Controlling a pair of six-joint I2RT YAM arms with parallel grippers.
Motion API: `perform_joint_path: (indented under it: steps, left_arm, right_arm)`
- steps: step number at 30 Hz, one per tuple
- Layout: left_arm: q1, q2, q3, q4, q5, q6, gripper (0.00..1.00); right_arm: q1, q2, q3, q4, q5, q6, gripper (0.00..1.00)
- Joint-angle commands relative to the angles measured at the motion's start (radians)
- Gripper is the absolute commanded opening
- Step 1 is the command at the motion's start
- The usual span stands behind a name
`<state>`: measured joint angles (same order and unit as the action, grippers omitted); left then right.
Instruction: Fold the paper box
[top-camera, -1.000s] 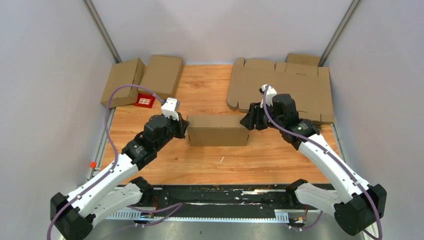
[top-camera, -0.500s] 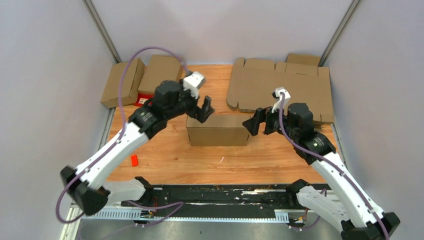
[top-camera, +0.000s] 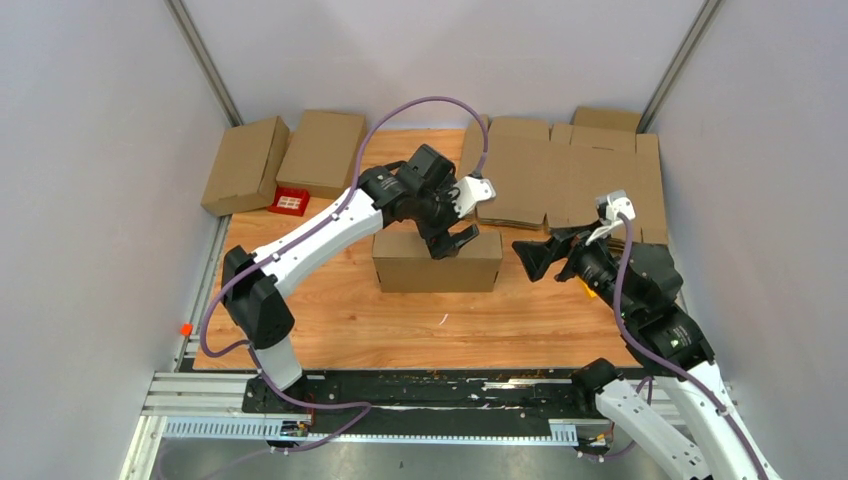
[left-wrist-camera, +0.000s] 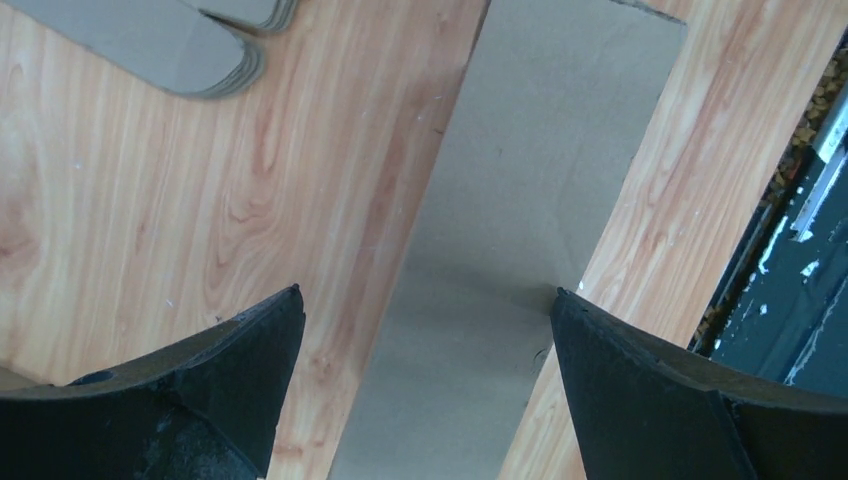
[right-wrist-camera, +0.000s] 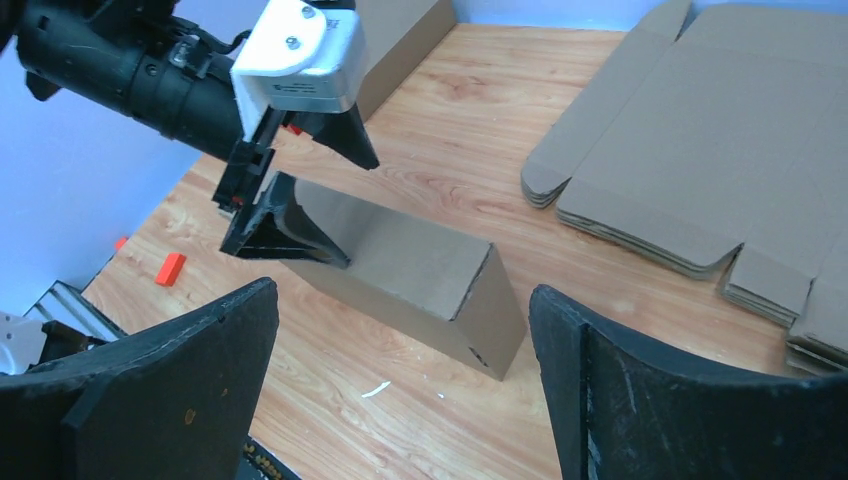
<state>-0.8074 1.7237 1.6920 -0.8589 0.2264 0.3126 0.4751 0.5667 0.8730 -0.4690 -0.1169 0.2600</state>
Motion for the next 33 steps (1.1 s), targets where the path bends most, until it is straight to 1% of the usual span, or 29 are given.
perform_joint_path:
  steps: [1,3,4,7,9,12,14,17,18,20,23,29,33]
  left_arm:
    - [-0.025,0.034,0.039,-0.108,-0.057,0.110,1.00]
    - [-0.026,0.047,0.034,-0.075,-0.115,0.100,1.00]
    - [-0.026,0.052,0.035,-0.074,-0.103,0.102,1.00]
    - [-0.026,0.057,0.034,-0.087,-0.027,0.109,1.00]
    - [-0.026,0.060,0.023,-0.100,-0.017,0.117,1.00]
    - [-0.026,0.085,0.045,-0.174,0.014,0.148,0.97]
    - [-0.026,0.084,0.057,-0.192,0.043,0.151,0.99]
    - [-0.026,0.044,0.052,-0.169,0.156,0.167,1.00]
    - [-0.025,0.026,0.046,-0.151,0.162,0.166,1.00]
    - [-0.025,0.006,0.035,-0.137,0.129,0.163,1.00]
    - [-0.026,0.021,0.057,-0.186,0.098,0.178,1.00]
    - [-0.024,-0.001,0.067,-0.177,0.145,0.163,1.00]
    - [-0.019,-0.029,0.058,-0.150,0.136,0.150,1.00]
  right_arm:
    - [0.002,0.000,-0.023,0.017,0.048,-0.008,0.96]
    - [0.001,0.008,-0.021,0.011,0.064,-0.008,0.96]
    - [0.002,0.012,-0.022,0.008,0.079,-0.010,0.96]
    - [0.002,0.019,-0.024,0.012,0.080,-0.010,0.96]
    - [0.002,0.021,-0.029,0.018,0.076,-0.007,0.96]
    - [0.002,0.024,-0.029,0.022,0.072,-0.008,0.95]
    - [0.002,0.025,-0.032,0.025,0.066,-0.006,0.95]
    - [0.002,0.025,-0.035,0.035,0.054,-0.005,0.94]
    - [0.001,0.025,-0.037,0.037,0.051,-0.005,0.94]
    - [0.002,0.022,-0.038,0.038,0.048,-0.003,0.94]
    - [0.001,0.018,-0.041,0.038,0.054,-0.004,0.94]
    - [0.002,0.012,-0.042,0.040,0.056,-0.001,0.93]
    - [0.002,0.003,-0.045,0.041,0.059,-0.002,0.93]
